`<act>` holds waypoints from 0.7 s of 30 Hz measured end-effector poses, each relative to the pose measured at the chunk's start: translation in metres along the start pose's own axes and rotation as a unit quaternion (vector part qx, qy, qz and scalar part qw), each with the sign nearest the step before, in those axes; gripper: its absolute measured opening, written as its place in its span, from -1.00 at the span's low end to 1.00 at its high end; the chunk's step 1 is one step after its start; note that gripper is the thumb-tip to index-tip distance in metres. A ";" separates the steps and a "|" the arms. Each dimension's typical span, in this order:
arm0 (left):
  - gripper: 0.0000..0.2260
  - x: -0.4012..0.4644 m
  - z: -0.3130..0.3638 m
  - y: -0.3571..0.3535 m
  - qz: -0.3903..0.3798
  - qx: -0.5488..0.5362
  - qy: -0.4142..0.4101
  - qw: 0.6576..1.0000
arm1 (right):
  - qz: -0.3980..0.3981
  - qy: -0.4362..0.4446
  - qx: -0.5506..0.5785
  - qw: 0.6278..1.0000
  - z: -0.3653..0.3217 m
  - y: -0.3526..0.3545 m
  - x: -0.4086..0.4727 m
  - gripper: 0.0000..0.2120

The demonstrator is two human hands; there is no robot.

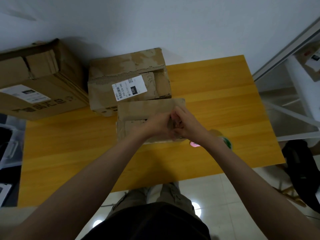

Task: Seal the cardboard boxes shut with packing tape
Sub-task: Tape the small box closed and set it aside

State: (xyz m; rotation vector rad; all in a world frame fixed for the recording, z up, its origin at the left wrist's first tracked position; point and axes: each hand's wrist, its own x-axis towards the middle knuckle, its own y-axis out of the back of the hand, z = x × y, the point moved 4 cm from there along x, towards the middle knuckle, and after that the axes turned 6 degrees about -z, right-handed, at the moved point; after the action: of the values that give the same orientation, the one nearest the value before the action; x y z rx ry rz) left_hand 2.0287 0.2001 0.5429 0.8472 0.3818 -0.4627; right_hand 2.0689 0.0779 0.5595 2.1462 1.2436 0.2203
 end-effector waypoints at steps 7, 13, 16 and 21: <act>-0.58 -0.006 0.005 0.000 0.037 0.033 0.027 0.998 | -0.007 0.015 -0.008 1.000 0.002 -0.004 0.000 -0.54; -0.62 -0.011 0.011 -0.003 0.098 0.045 0.034 0.994 | -0.012 0.013 -0.012 1.000 0.004 -0.004 0.002 -0.56; -0.62 -0.012 0.011 -0.005 0.108 0.036 0.040 0.993 | -0.016 0.007 -0.017 1.000 0.003 -0.004 0.001 -0.60; -0.62 -0.013 0.010 -0.005 0.107 0.017 0.040 0.993 | -0.011 -0.007 -0.097 0.995 -0.006 0.007 0.002 -0.81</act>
State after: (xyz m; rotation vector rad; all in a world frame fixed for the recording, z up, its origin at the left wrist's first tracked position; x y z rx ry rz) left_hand 2.0166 0.1926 0.5520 0.9298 0.3535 -0.2379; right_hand 2.0721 0.0795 0.5683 1.9640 1.1855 0.3042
